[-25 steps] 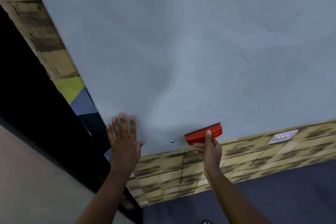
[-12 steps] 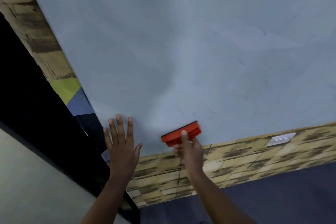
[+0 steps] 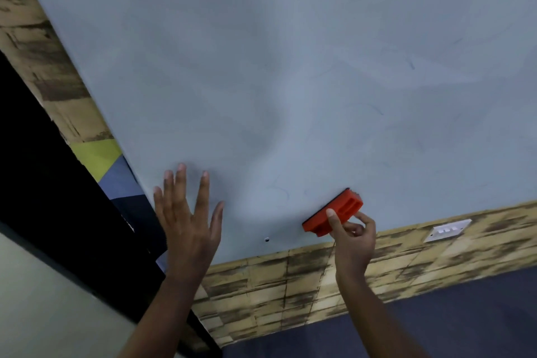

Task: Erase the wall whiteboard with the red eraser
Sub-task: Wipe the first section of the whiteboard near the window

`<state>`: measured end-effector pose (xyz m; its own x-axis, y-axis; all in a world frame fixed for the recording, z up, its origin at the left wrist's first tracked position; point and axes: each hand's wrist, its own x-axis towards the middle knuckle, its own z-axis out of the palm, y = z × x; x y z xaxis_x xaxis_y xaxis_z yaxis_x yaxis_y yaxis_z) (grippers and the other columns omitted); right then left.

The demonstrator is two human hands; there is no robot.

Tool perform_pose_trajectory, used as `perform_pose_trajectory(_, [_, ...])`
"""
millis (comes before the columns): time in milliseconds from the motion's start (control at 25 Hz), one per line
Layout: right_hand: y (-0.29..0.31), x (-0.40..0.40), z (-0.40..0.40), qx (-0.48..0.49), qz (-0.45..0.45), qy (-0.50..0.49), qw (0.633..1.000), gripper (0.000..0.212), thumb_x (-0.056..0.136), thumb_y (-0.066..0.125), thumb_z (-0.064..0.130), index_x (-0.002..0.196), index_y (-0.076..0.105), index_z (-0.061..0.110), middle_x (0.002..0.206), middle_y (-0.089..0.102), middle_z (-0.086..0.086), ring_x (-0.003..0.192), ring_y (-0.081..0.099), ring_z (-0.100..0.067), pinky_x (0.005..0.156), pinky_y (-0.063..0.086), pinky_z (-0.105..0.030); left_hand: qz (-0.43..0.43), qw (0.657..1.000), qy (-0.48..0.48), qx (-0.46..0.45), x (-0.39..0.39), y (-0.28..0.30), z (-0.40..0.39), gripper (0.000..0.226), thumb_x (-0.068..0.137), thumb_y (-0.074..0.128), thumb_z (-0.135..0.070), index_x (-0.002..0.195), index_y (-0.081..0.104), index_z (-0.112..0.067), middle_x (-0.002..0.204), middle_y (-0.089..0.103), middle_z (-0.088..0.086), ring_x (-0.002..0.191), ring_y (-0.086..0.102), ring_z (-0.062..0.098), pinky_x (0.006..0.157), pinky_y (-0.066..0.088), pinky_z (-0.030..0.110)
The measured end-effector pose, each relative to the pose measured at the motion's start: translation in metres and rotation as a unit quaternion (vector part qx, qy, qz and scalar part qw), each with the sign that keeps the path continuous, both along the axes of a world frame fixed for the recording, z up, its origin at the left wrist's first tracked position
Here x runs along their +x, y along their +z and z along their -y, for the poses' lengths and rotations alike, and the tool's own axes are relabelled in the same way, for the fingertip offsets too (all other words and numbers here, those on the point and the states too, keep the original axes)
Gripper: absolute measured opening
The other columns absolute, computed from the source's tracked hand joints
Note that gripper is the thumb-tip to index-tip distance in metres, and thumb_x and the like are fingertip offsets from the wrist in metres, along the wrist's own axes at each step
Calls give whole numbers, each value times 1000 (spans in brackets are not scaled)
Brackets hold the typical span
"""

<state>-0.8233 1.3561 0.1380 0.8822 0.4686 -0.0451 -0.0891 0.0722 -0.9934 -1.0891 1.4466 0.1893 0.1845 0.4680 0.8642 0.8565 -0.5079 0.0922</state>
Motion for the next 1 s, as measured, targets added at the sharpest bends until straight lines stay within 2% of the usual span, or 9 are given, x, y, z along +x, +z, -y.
perform_pose_trajectory(200, [32,-25,-10,59,245,25,967,50,74,93,30,118,71,22,105,69,4,96,67,-17,79,58,-33,29,999,-3,22,7,18,-26,79,109,55,-34,167,12,-4,170,9,32,164,-6,34,130,0,61])
perform_pose_trajectory(360, [-13,-61,-28,-35,571,102,814,64,71,90,43,129,68,24,104,62,-2,90,55,-21,74,47,-35,-2,997,39,61,9,2,-43,80,111,41,-48,170,-1,-14,177,-14,9,164,-9,28,132,-6,53])
perform_pose_trajectory(440, [-23,-71,-31,-39,639,131,757,72,68,94,42,132,62,30,102,61,-2,89,56,-23,72,47,-37,-4,996,44,78,9,-1,-47,79,111,38,-48,170,-1,-14,177,-14,8,165,-9,27,132,-6,52])
perform_pose_trajectory(480, [-23,-71,-31,-40,642,142,753,73,68,94,42,132,60,31,102,61,-2,88,57,-23,71,47,-38,-4,995,44,86,10,-2,-49,79,111,38,-48,170,-1,-14,177,-13,9,165,-8,27,132,-5,52])
perform_pose_trajectory(600, [4,-55,-26,-18,566,118,816,64,71,90,45,128,66,26,104,61,1,91,58,-21,75,49,-35,-9,994,42,96,8,-6,-51,78,111,38,-48,170,0,-13,177,-11,9,165,-7,28,132,-5,52])
perform_pose_trajectory(680, [33,-31,-20,33,411,82,907,57,72,91,40,121,70,20,107,63,3,95,62,-18,78,52,-27,-9,994,44,96,7,-8,-51,78,111,39,-48,170,1,-14,178,-11,9,165,-7,28,132,-5,52])
perform_pose_trajectory(760, [54,0,-13,89,241,28,966,50,73,89,37,117,69,24,108,69,2,96,68,-16,75,56,-22,-3,995,43,94,8,-9,-51,78,111,39,-47,170,2,-14,178,-10,9,165,-6,27,132,-5,52])
perform_pose_trajectory(880, [54,48,-5,83,96,-56,990,47,78,86,45,119,68,30,110,72,2,103,71,-15,86,63,-38,15,995,40,86,12,-10,-49,78,109,41,-46,170,3,-15,178,-10,7,165,-6,27,132,-5,52])
perform_pose_trajectory(1000, [64,61,-4,82,72,-62,992,52,83,83,47,131,68,32,114,72,2,105,70,-13,94,60,-42,23,996,37,81,14,-10,-47,79,109,41,-45,170,2,-15,178,-10,7,165,-7,26,131,-5,52])
